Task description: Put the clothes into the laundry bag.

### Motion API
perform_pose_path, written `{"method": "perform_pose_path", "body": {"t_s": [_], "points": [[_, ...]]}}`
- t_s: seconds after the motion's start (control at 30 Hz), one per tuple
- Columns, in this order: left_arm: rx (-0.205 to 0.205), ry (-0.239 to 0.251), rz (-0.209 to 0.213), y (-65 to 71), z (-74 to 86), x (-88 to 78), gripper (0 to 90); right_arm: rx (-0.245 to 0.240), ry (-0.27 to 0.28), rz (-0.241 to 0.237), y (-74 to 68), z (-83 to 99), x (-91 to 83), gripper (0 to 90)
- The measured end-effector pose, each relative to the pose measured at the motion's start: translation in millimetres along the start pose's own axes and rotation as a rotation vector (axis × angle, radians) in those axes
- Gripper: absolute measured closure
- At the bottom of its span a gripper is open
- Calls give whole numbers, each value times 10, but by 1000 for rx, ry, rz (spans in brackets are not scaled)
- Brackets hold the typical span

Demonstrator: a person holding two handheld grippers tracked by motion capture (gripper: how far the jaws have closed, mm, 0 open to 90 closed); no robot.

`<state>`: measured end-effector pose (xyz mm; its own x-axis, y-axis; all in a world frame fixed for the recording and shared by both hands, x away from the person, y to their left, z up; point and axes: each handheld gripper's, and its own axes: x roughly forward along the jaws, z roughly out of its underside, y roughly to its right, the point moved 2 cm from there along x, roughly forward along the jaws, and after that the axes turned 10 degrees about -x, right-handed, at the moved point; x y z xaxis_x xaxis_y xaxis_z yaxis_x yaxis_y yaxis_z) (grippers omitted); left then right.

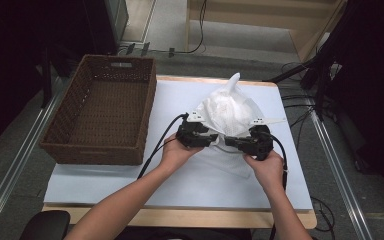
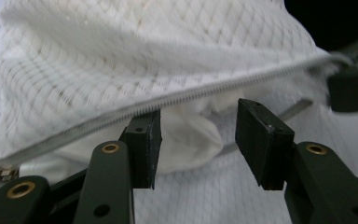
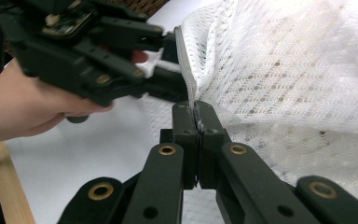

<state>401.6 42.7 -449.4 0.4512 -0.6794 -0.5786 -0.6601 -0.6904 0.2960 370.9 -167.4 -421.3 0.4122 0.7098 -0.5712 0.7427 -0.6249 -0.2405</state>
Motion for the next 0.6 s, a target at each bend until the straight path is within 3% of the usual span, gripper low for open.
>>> {"method": "perform_pose_path", "body": {"t_s": [0.13, 0.27, 0.4, 0.43, 0.53, 0.57, 0.6], "points": [[0, -14, -18, -9, 142, -17, 482, 0, -1, -1, 7, 0, 6, 900], [-2, -57, -37, 3, 258, 144, 461, -2, -4, -1, -3, -5, 22, 900], [0, -74, -108, -9, 249, 359, 494, 0, -1, -3, -2, -9, 24, 900], [-5, -68, -114, -13, 235, 383, 513, 0, -1, -4, 1, -7, 22, 900], [-4, -47, -138, -26, 161, 458, 694, 0, 1, -7, 10, -6, 16, 900], [-4, -47, -138, -26, 161, 458, 803, 0, 1, -7, 10, -6, 16, 900], [-11, -51, -134, -23, 120, 495, 858, 0, 2, -7, 12, -6, 8, 900]]}}
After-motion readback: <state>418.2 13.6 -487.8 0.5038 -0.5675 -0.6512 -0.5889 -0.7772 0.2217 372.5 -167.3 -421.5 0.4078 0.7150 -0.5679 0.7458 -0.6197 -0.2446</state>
